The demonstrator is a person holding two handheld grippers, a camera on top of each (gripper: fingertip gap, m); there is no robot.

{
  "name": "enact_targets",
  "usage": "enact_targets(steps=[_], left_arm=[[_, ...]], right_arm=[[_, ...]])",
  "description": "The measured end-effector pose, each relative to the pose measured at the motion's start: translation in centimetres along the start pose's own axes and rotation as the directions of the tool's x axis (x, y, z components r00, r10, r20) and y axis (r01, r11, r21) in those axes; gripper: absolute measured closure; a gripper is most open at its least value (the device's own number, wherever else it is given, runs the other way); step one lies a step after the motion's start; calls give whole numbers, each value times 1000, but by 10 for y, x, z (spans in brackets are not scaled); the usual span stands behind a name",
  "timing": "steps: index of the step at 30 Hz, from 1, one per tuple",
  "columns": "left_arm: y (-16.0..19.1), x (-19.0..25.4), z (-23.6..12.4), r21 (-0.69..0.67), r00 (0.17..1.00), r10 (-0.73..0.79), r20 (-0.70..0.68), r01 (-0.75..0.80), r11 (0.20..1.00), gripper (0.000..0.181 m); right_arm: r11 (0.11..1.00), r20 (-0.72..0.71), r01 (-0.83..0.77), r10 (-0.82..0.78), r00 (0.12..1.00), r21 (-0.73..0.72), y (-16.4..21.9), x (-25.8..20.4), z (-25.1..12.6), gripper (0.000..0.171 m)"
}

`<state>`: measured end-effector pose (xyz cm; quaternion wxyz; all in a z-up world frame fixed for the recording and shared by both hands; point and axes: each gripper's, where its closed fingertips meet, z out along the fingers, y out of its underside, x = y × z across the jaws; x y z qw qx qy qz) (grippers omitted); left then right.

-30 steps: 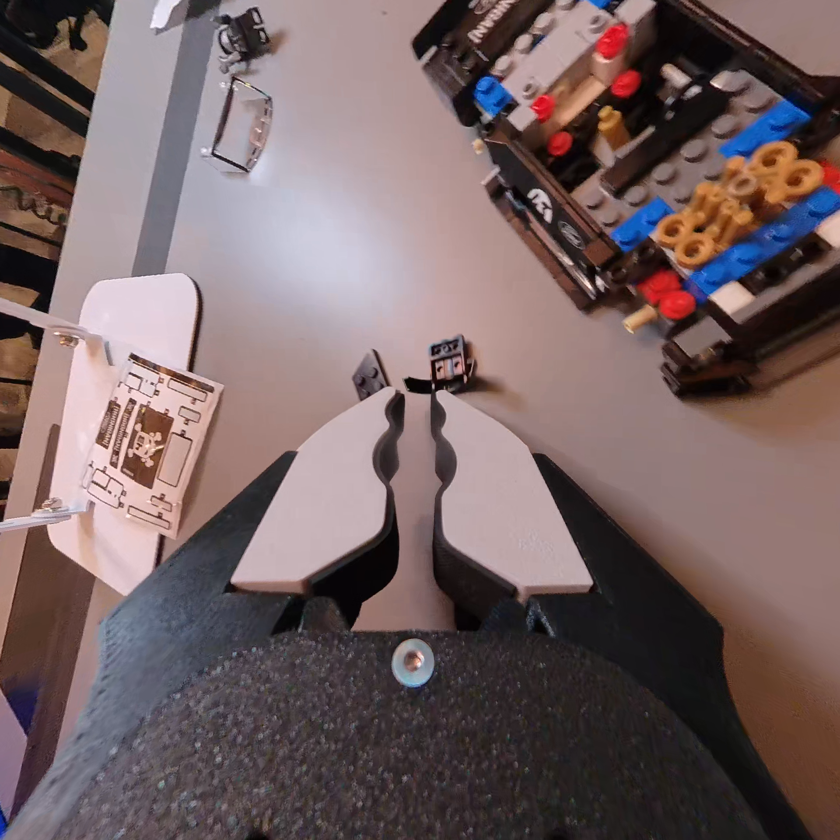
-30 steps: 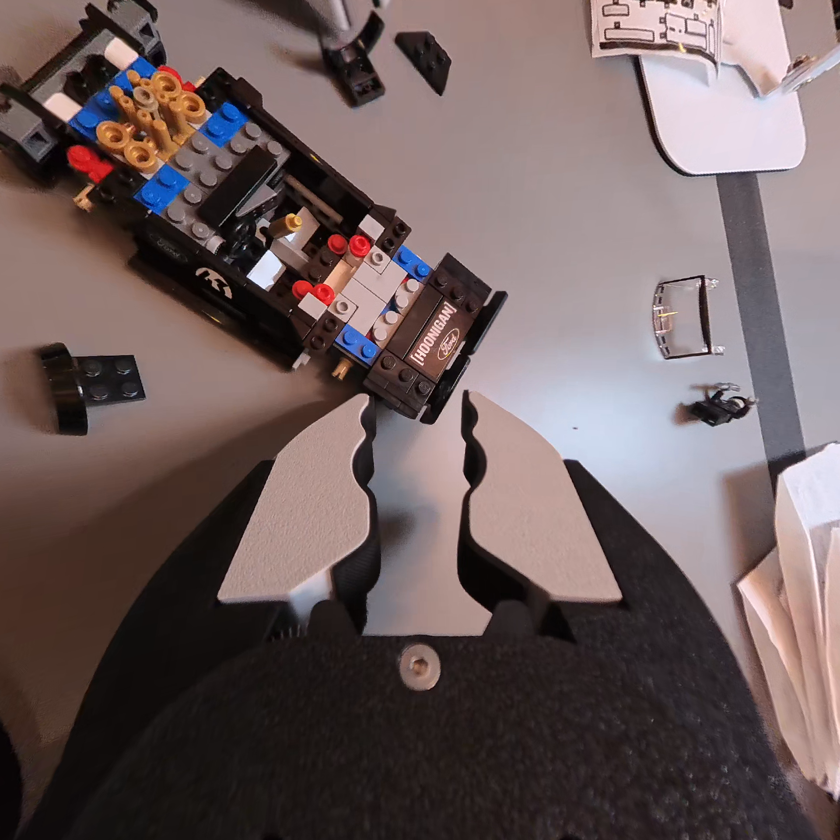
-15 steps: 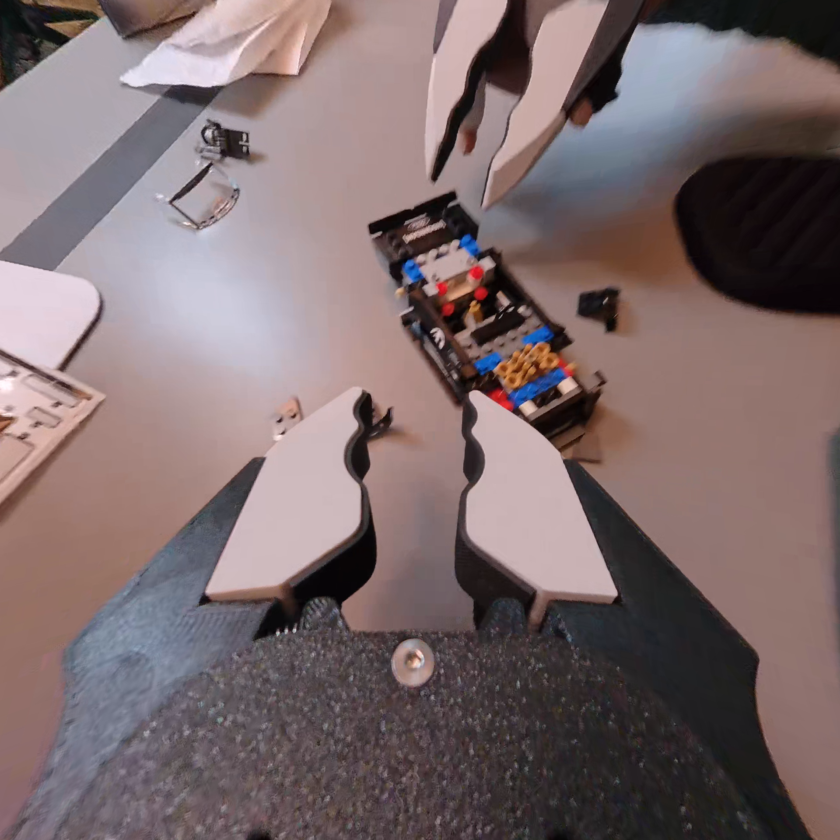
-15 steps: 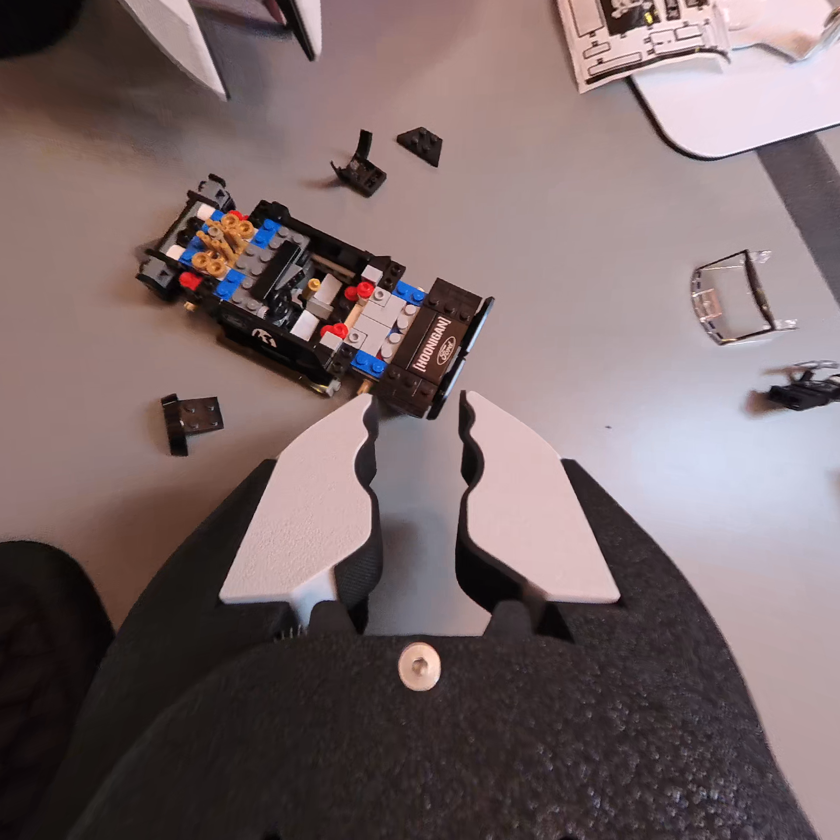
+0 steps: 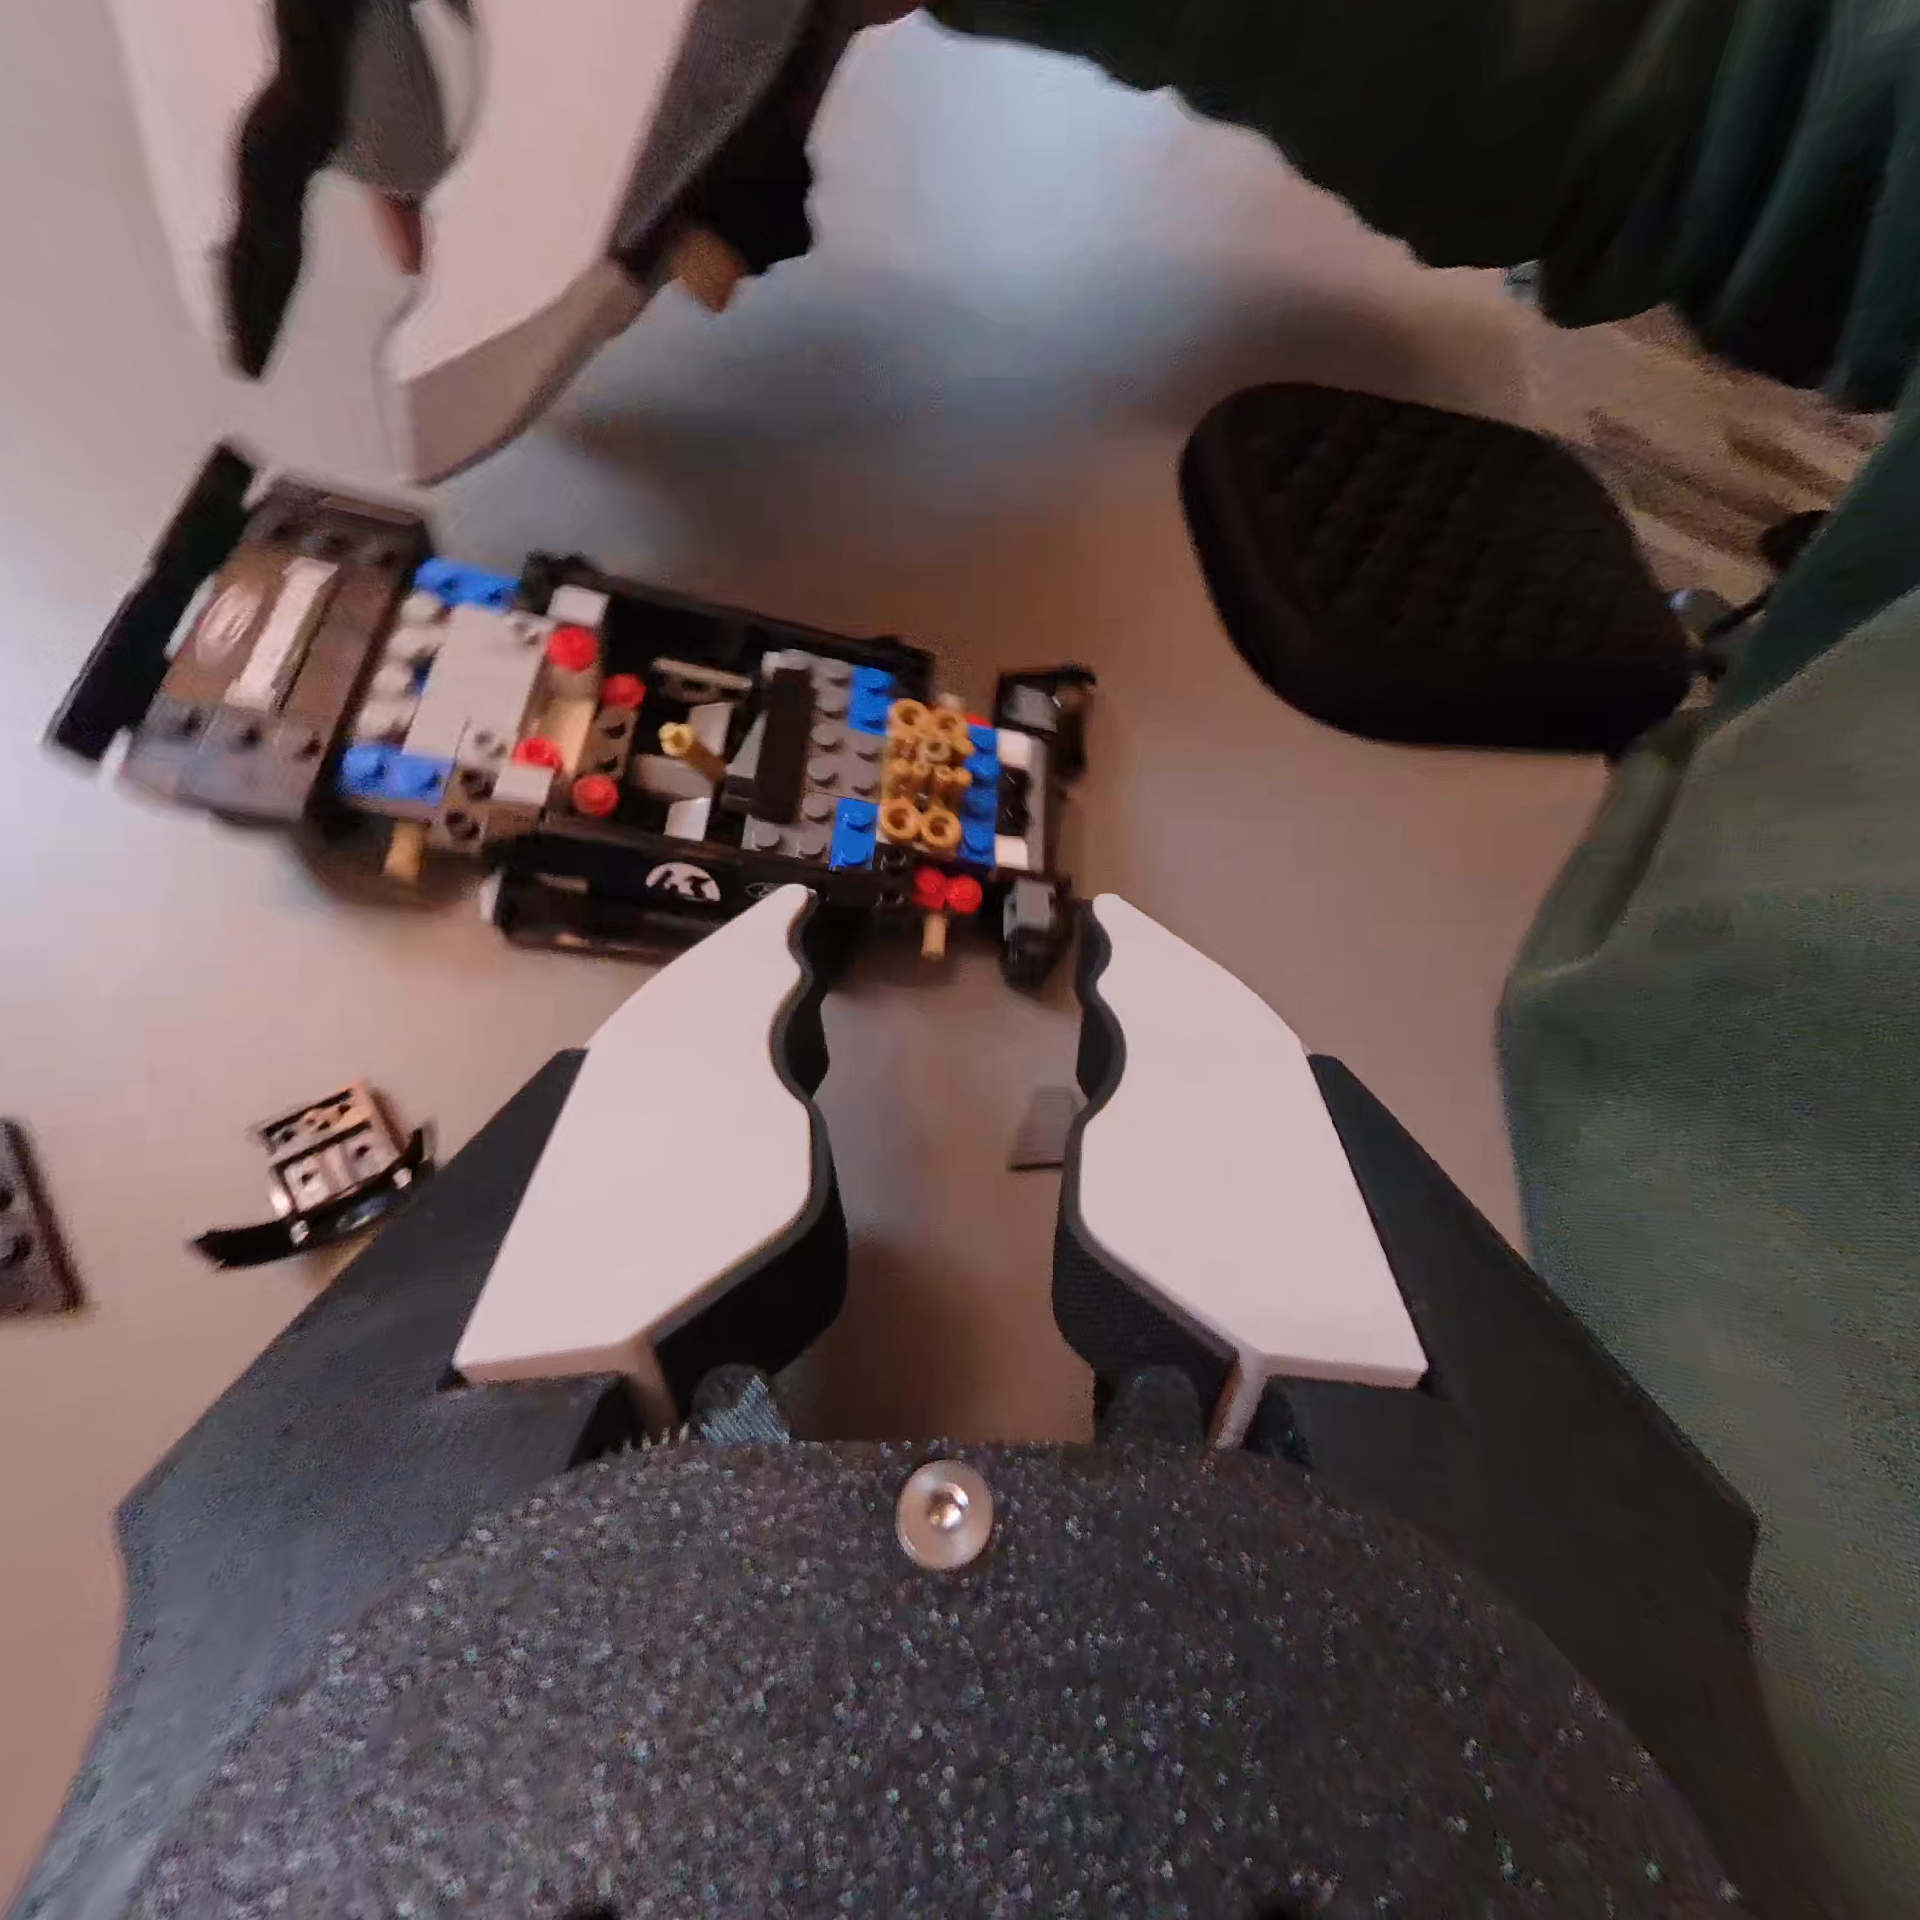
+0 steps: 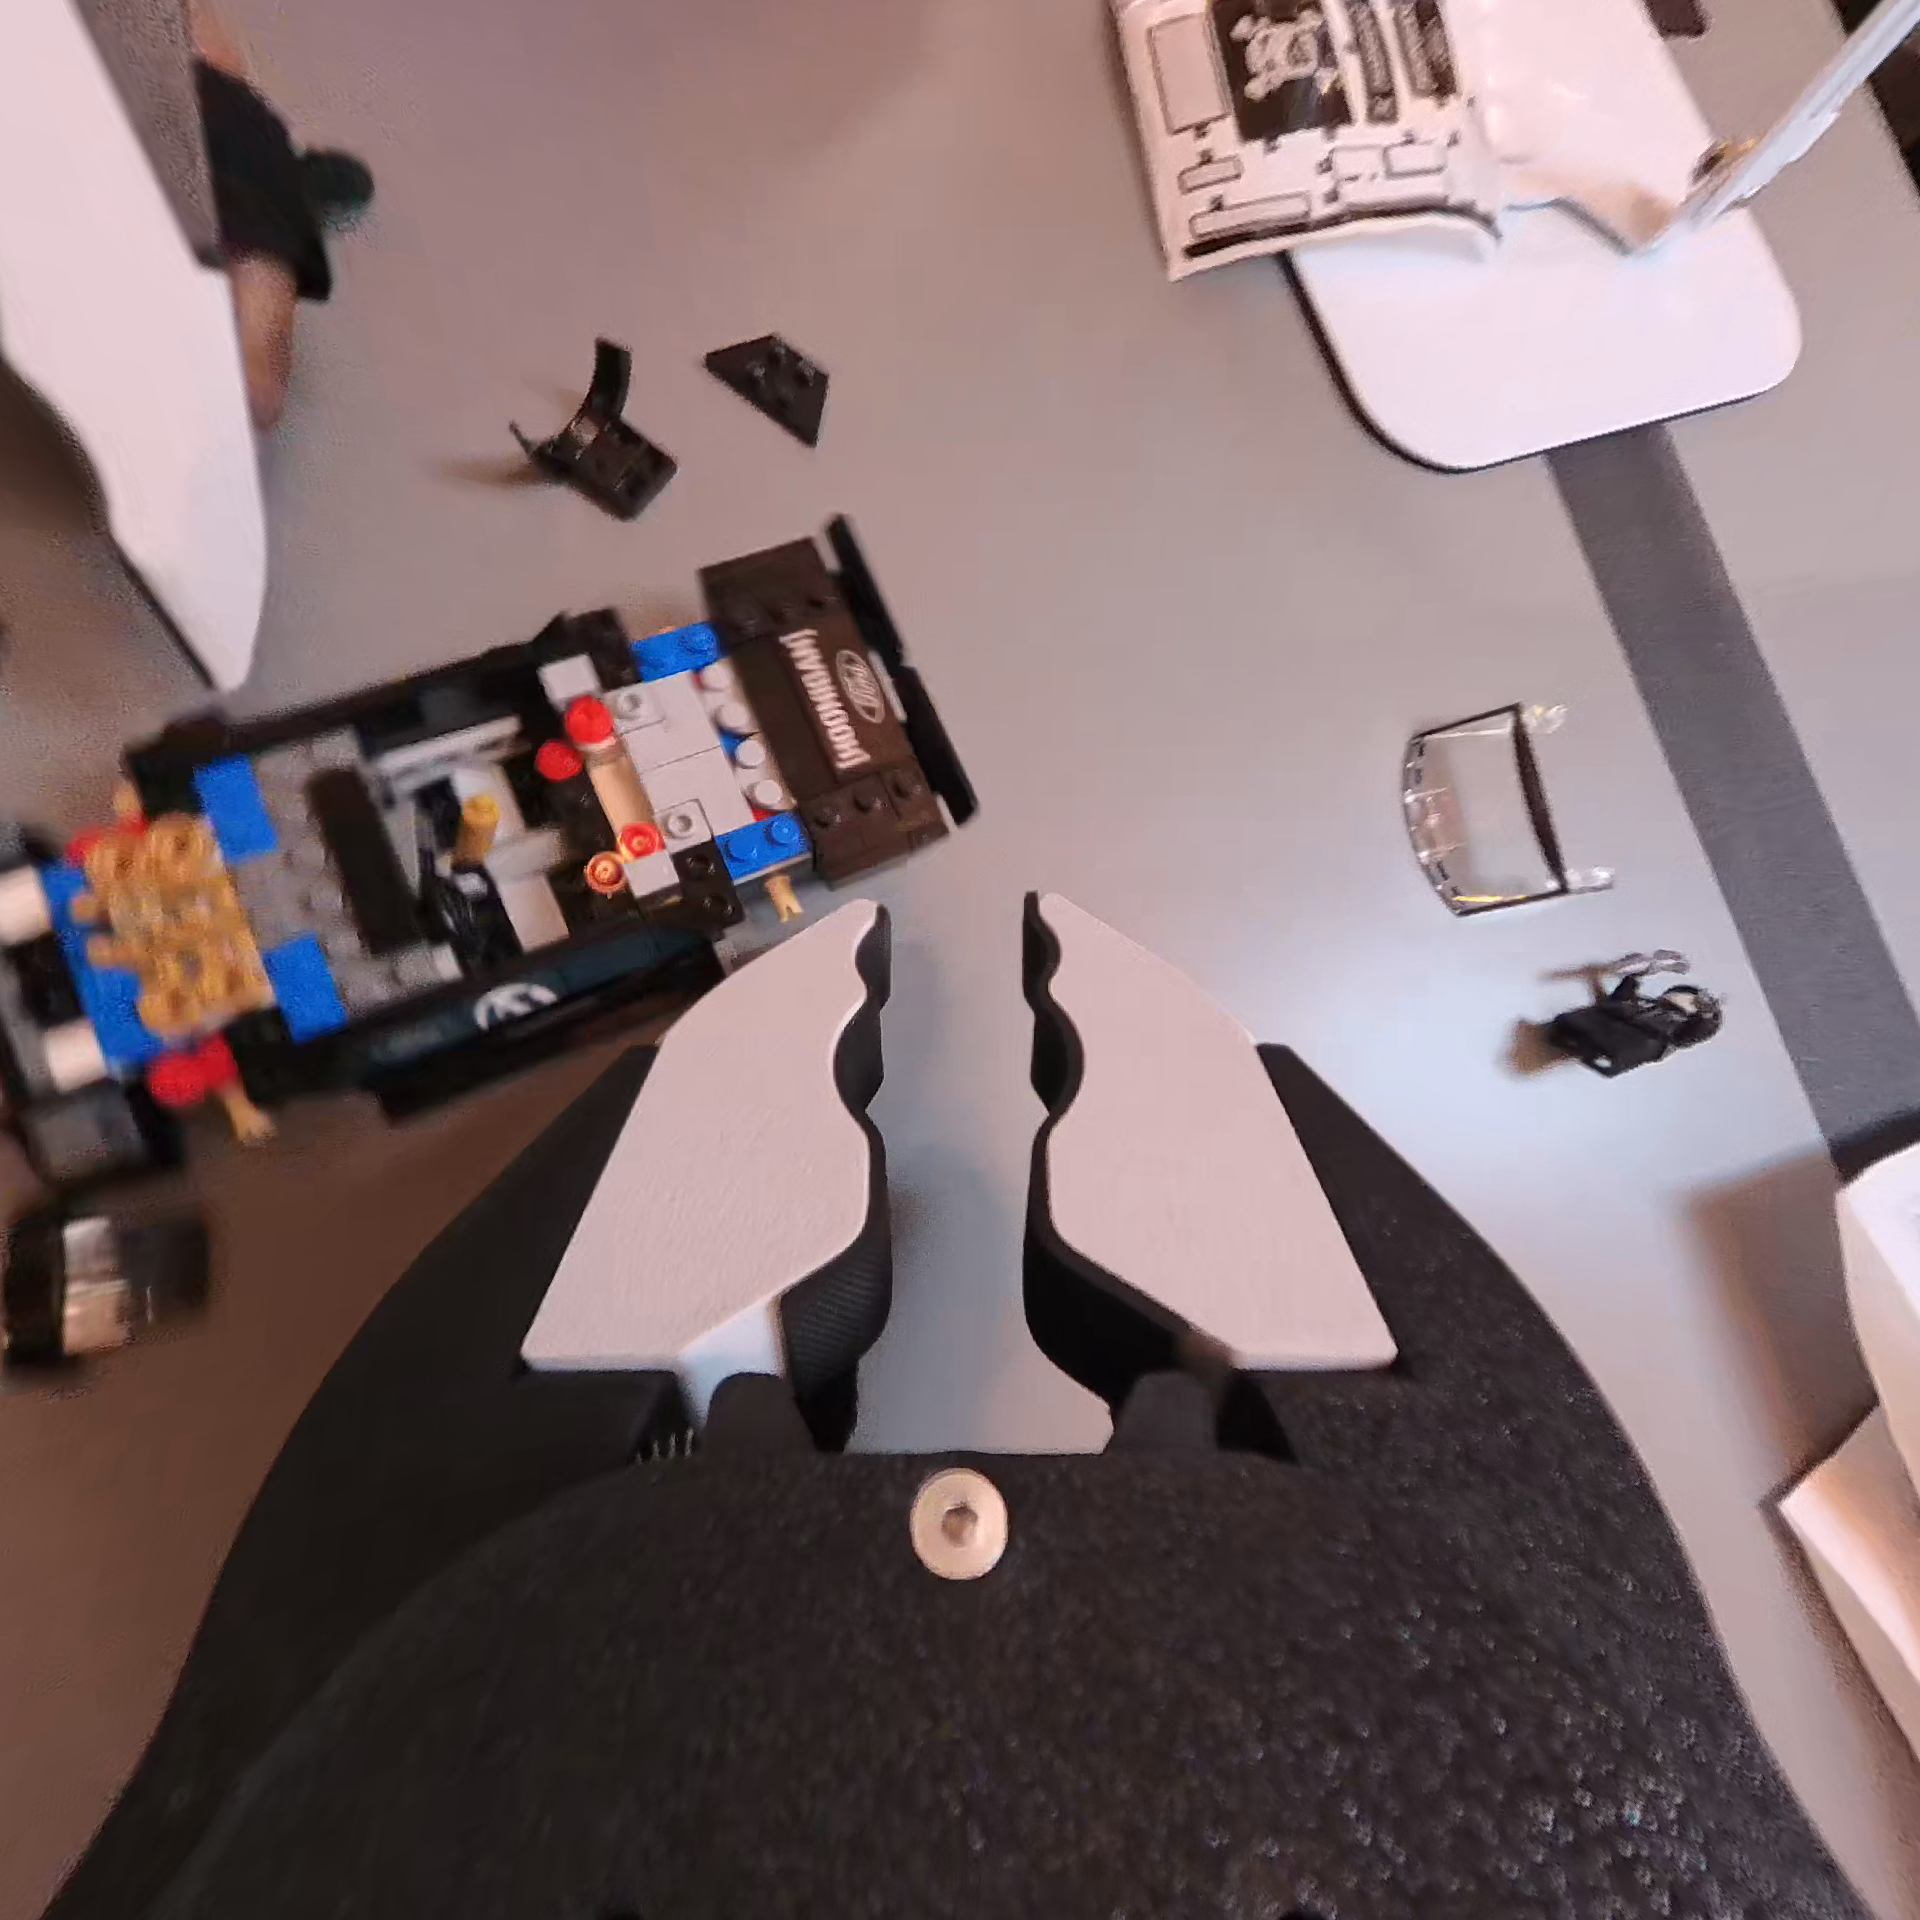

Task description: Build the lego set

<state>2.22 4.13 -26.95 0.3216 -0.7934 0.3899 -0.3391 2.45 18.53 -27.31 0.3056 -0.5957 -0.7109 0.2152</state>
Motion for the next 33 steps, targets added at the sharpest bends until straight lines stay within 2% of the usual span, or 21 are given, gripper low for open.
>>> enact_targets(steps=[3, 5, 8, 10, 13, 15, 17, 21, 23, 27, 30, 33], left_arm=[[-7, 1, -5, 37, 1000, 28, 10, -29, 999, 137], [-13, -12, -15, 74, 997, 27, 69, -32, 997, 139], [-12, -48, -33, 53, 968, 63, 241, -78, 996, 137], [-6, -71, -42, -9, 934, 108, 340, -112, 994, 133], [3, -88, -46, -56, 911, 118, 394, -104, 993, 129], [6, -87, -45, -53, 916, 107, 386, -93, 994, 129], [7, -86, -46, -64, 909, 126, 397, -110, 992, 129], [9, -81, -52, -72, 894, 163, 416, -146, 987, 129], [10, -78, -55, -63, 892, 172, 418, -161, 985, 128], [15, -72, -56, -73, 894, 212, 393, -200, 977, 122], [10, -66, -54, -57, 895, 237, 377, -233, 971, 120], [6, -65, -50, -34, 884, 264, 385, -272, 962, 118]], right_arm=[[999, -45, -36, 36, 998, 18, -9, 6, -5, 146], [995, -33, -95, 95, 995, 26, -14, -1, -13, 142], [974, 41, -222, 220, 975, 36, -22, -32, -24, 125], [951, 64, -308, 307, 950, 12, -24, -55, -26, 103], [938, -52, -330, 326, 944, -108, -10, -79, -16, 79], [926, -134, -332, 312, 941, -177, -2, -89, -7, 73], [920, -195, -317, 276, 941, -229, 5, -91, 1, 73], [917, -192, -285, 237, 952, -279, 6, -82, 9, 96], [912, -129, -268, 239, 963, -310, 5, -81, 9, 97], [889, 64, -334, 371, 926, -313, 1, -78, 3, 102], [851, 238, -402, 491, 838, -339, -2, -80, -5, 102], [812, 419, -451, 579, 699, -369, -8, -88, -15, 102]])
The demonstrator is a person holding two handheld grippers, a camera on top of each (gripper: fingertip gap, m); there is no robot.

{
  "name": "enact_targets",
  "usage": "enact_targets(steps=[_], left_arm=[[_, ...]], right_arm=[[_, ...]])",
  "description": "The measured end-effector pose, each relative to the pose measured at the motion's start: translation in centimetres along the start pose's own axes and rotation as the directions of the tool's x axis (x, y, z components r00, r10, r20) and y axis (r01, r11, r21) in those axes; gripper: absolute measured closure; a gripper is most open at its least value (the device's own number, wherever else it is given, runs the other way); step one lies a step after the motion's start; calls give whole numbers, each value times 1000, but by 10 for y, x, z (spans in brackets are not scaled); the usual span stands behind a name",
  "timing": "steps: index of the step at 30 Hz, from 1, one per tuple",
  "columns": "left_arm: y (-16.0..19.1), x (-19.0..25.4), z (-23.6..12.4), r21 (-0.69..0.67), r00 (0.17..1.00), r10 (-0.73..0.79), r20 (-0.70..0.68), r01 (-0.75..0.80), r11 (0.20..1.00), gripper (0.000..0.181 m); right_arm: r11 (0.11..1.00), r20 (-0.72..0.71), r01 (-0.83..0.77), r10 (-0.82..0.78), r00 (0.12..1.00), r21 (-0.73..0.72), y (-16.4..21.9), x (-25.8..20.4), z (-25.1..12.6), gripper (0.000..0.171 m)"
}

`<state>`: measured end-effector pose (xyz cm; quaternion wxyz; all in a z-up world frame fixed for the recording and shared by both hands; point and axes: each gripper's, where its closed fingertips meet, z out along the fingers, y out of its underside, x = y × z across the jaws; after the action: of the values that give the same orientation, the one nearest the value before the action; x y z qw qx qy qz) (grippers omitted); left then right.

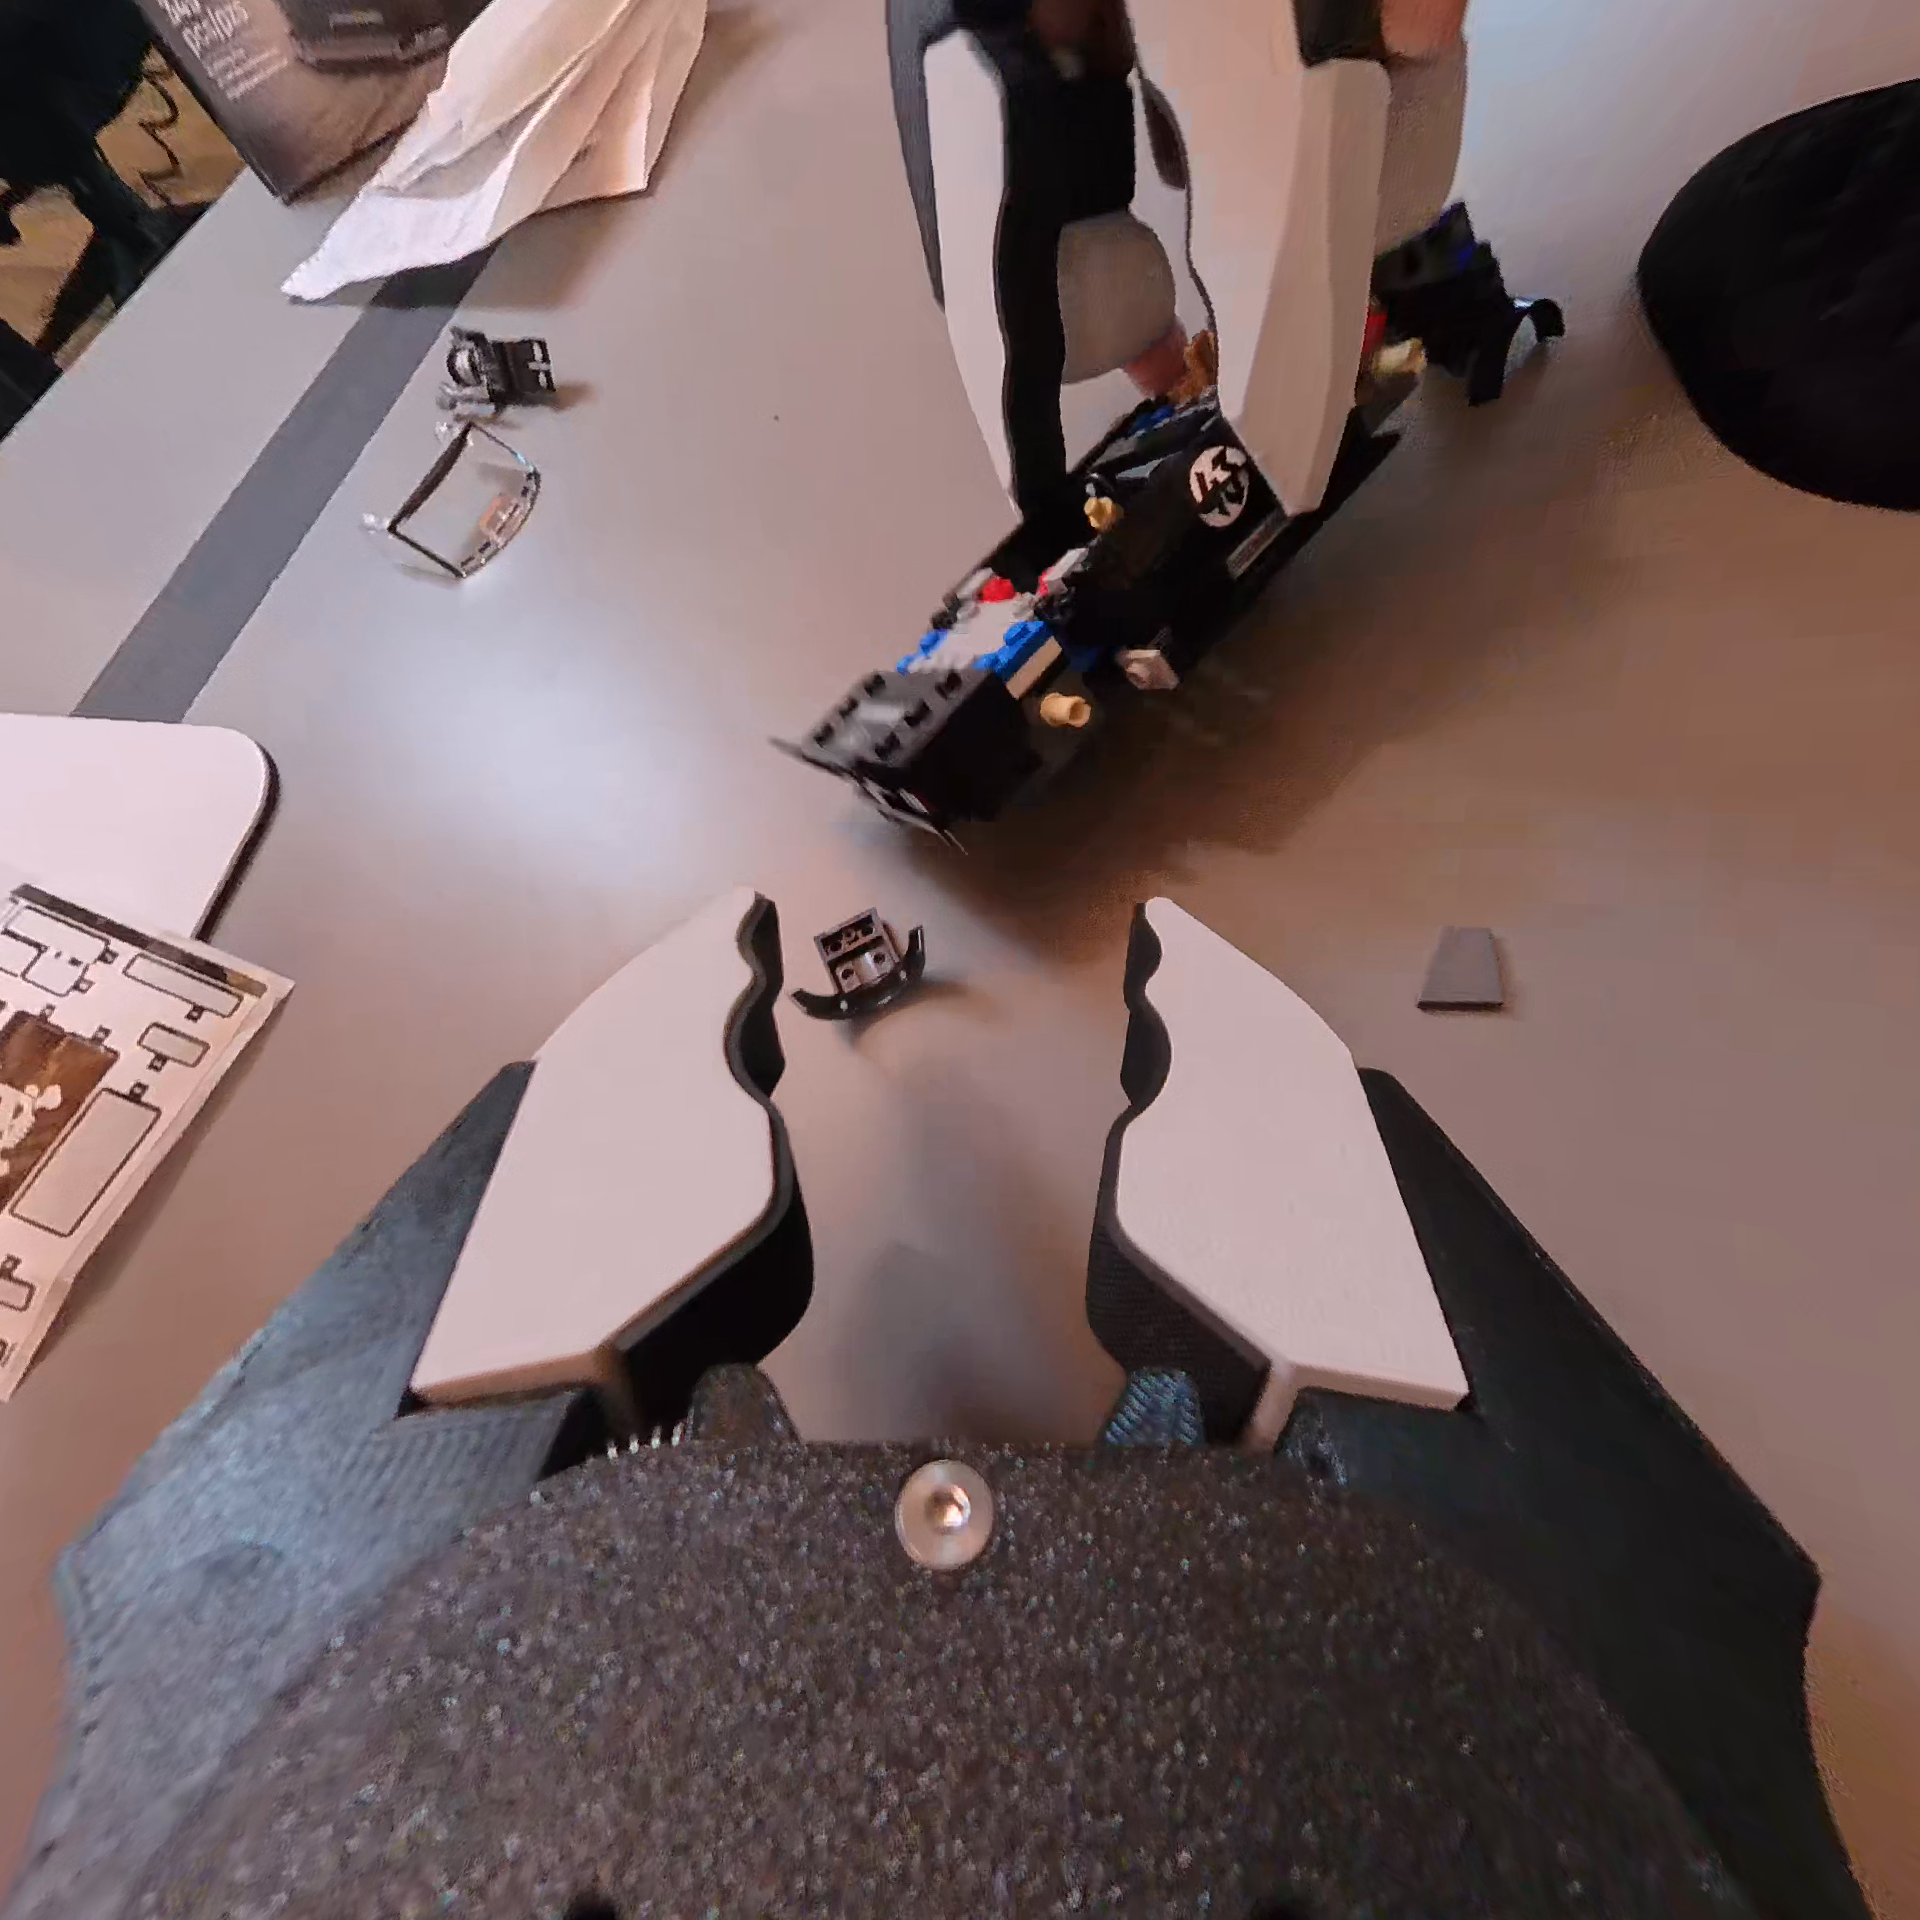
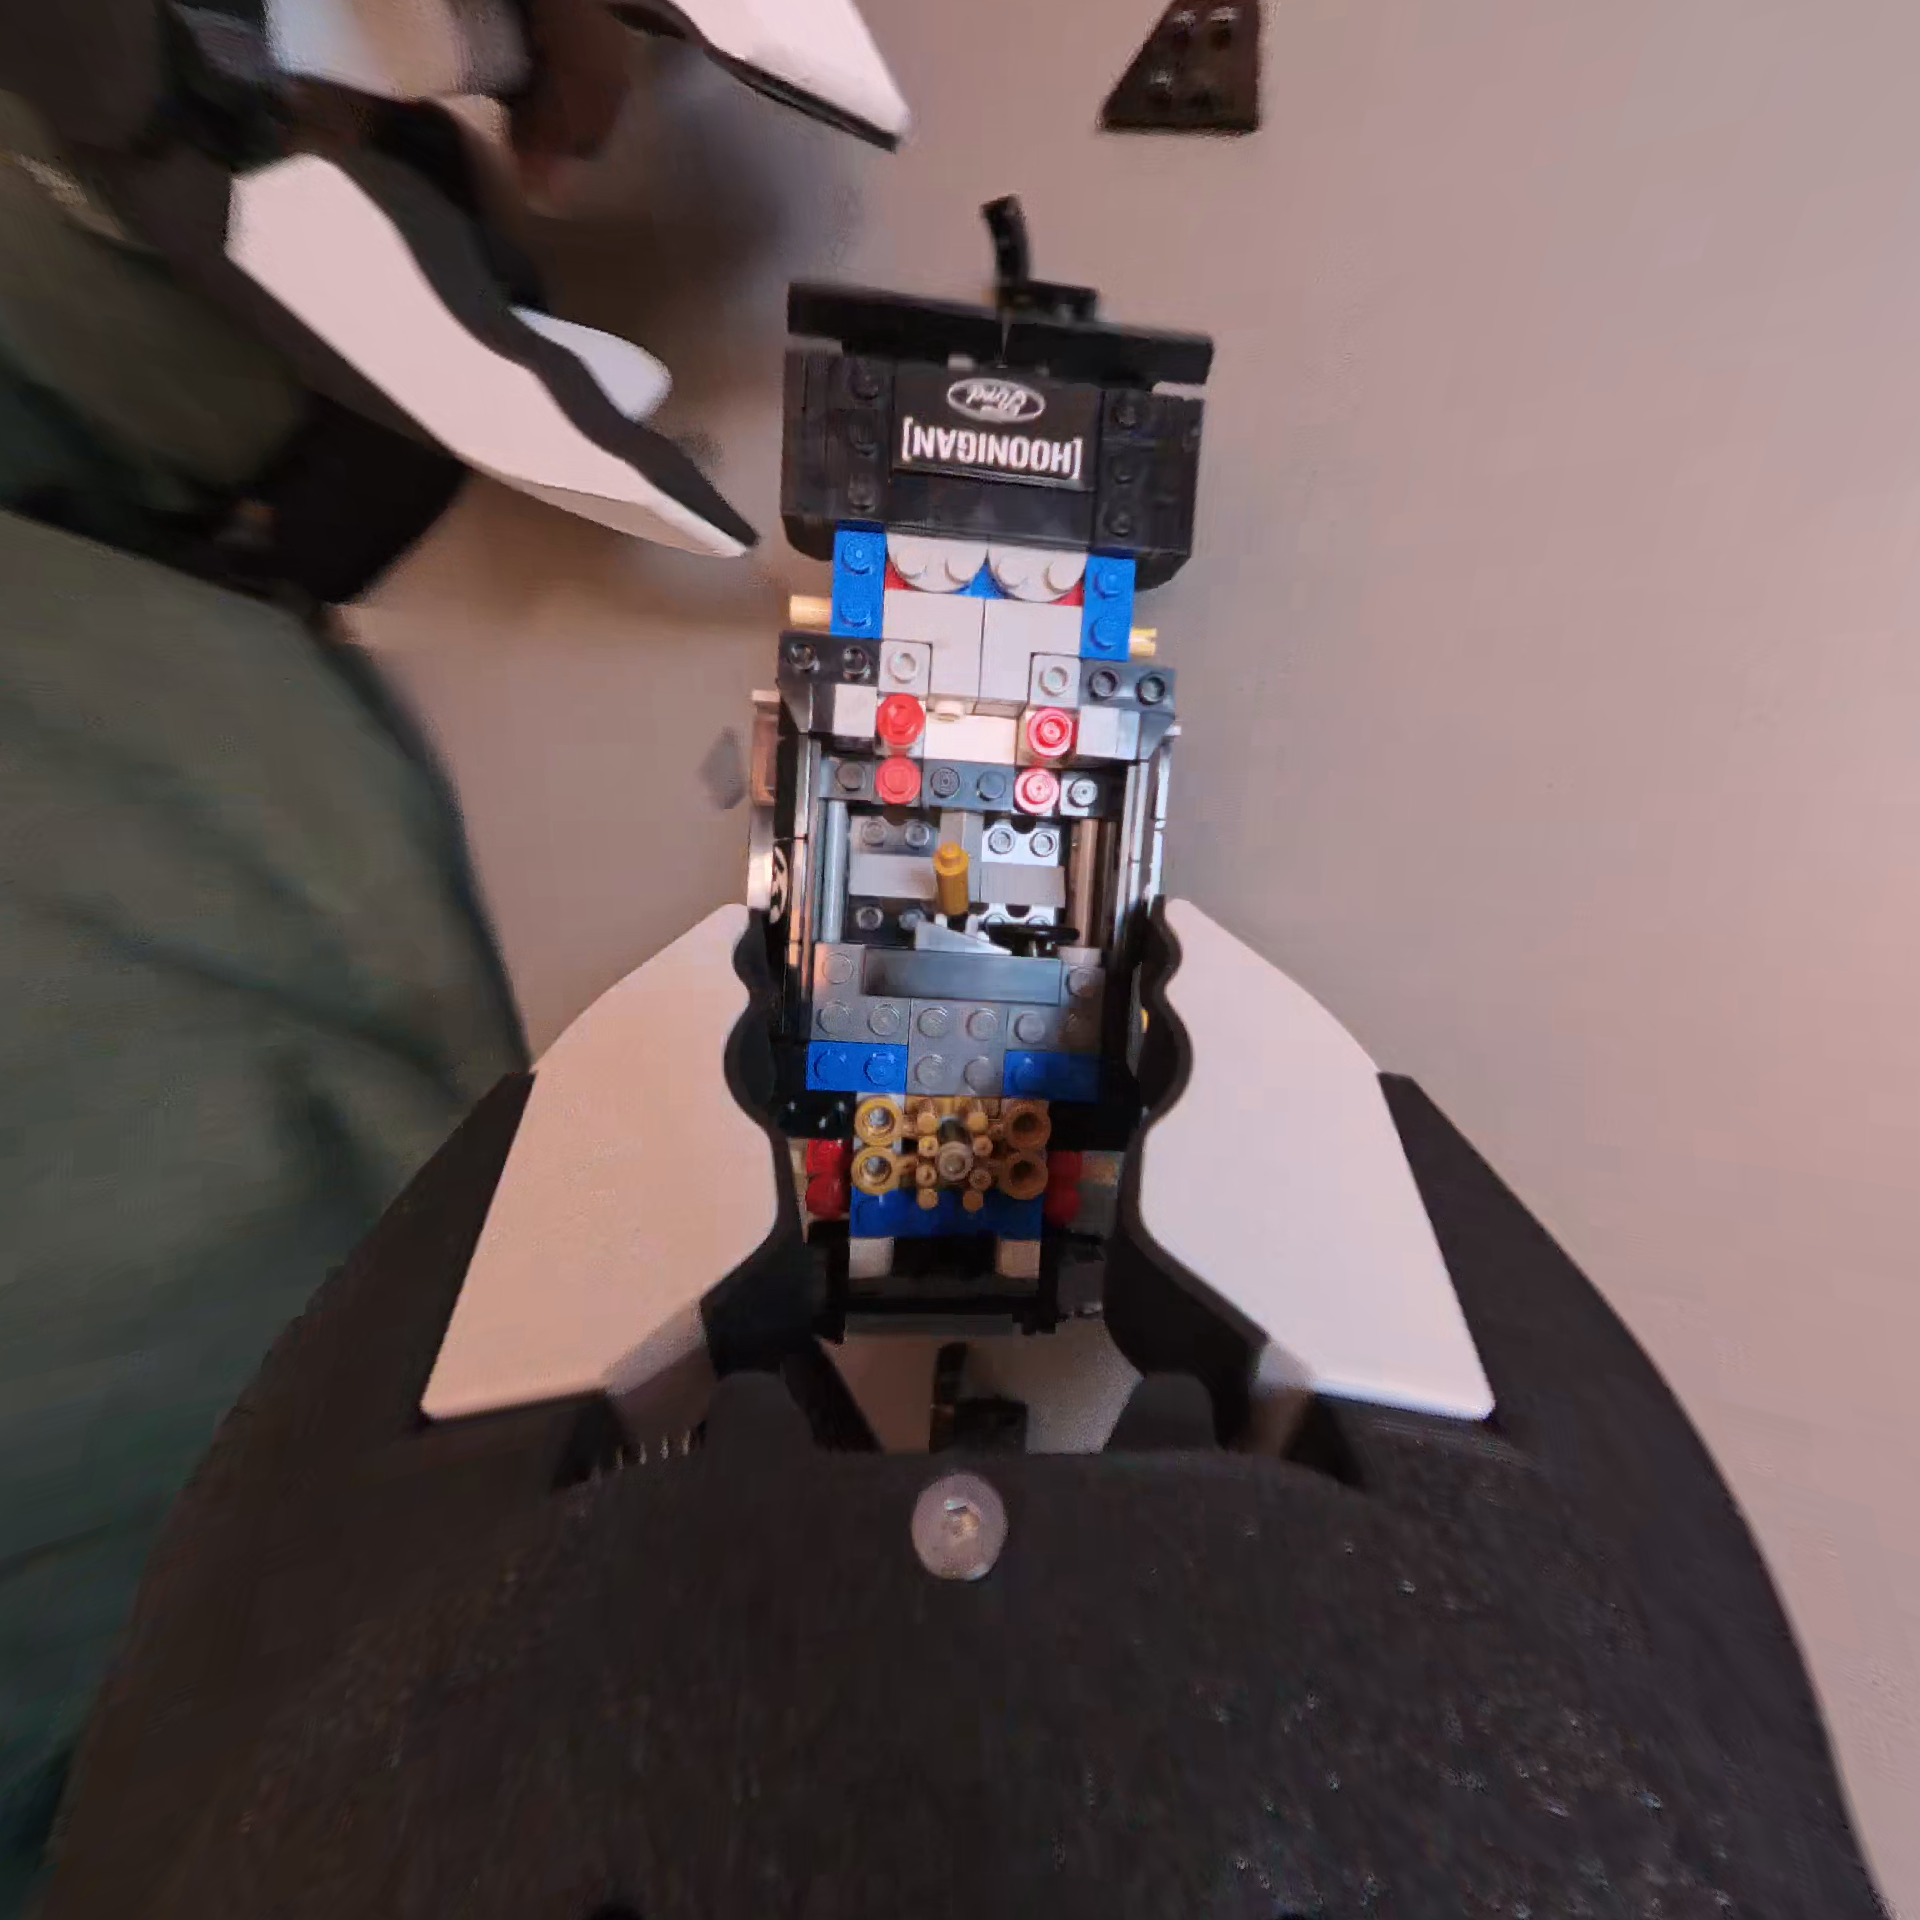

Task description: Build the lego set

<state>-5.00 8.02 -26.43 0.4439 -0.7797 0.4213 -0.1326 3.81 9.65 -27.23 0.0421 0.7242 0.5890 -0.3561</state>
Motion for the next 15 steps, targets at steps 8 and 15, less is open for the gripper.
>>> enact_targets(steps=[8, 15], left_arm=[[-18, 22, 4, 117, 987, 160, -33, -155, 981, 117], [-24, 46, 1, 198, 964, 236, -125, -209, 958, 137]], right_arm=[[999, 329, -10, 20, 944, -31, 7, -40, 8, 102], [997, 436, -47, 71, 897, -66, 12, -51, 13, 102]])
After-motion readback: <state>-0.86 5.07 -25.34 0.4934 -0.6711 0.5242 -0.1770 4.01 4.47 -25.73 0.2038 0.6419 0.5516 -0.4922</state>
